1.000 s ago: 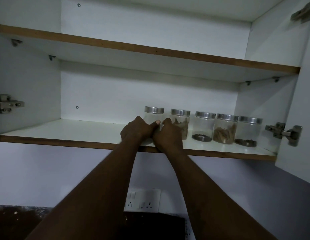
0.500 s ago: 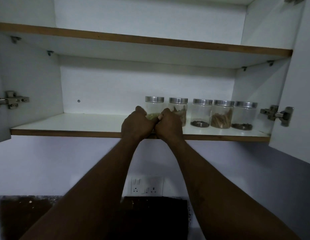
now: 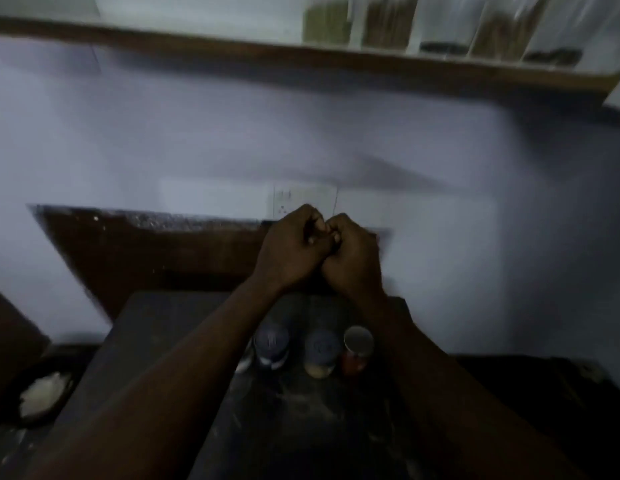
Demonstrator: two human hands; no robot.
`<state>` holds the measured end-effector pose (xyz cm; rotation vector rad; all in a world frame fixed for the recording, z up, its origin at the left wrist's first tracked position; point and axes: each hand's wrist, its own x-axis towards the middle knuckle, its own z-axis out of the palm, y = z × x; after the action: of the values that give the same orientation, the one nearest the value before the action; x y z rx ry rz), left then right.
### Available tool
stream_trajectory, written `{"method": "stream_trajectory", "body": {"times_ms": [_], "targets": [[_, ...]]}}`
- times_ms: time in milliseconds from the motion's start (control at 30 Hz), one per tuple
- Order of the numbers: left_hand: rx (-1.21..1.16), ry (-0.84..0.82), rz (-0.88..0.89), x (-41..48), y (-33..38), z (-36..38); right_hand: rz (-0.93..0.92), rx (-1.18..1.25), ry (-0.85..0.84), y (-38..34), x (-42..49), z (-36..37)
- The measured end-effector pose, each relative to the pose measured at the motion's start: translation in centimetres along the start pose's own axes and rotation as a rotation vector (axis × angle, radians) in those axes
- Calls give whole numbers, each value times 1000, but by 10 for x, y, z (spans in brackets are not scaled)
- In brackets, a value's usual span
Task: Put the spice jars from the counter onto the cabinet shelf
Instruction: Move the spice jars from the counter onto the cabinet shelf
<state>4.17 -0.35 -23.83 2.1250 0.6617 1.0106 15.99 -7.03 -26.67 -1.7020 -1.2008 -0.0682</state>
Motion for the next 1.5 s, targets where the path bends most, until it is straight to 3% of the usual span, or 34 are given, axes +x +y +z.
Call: {"method": "stream_trajectory", "body": {"times_ms": [200,400,500,633,833,1067,1333,1500], "targets": [[20,-196,-281,-86,-81,67,131,-206,-409,84,-92,24],[122,-370,-372,-120,-124,121,277,-378,-523,138,-136,29],[148,-463,-388,-120,-134,148,375,-490,-490,166,-149,26],[478,-558,-310,-113,-140,185,507,-535,-414,203,-155,21],[624,-694,-297,-99,-150,228,615,-337,-586,246,-153,21],[632,-671,-313,-101,-155,244,560,-230,-646,270,-150,33],[547,-664,-252,-98,-154,227,510,-184,-513,268,-159,16],[314,-618,-192,-84,-139,200,482,-41,-349,242,-134,-14]]}}
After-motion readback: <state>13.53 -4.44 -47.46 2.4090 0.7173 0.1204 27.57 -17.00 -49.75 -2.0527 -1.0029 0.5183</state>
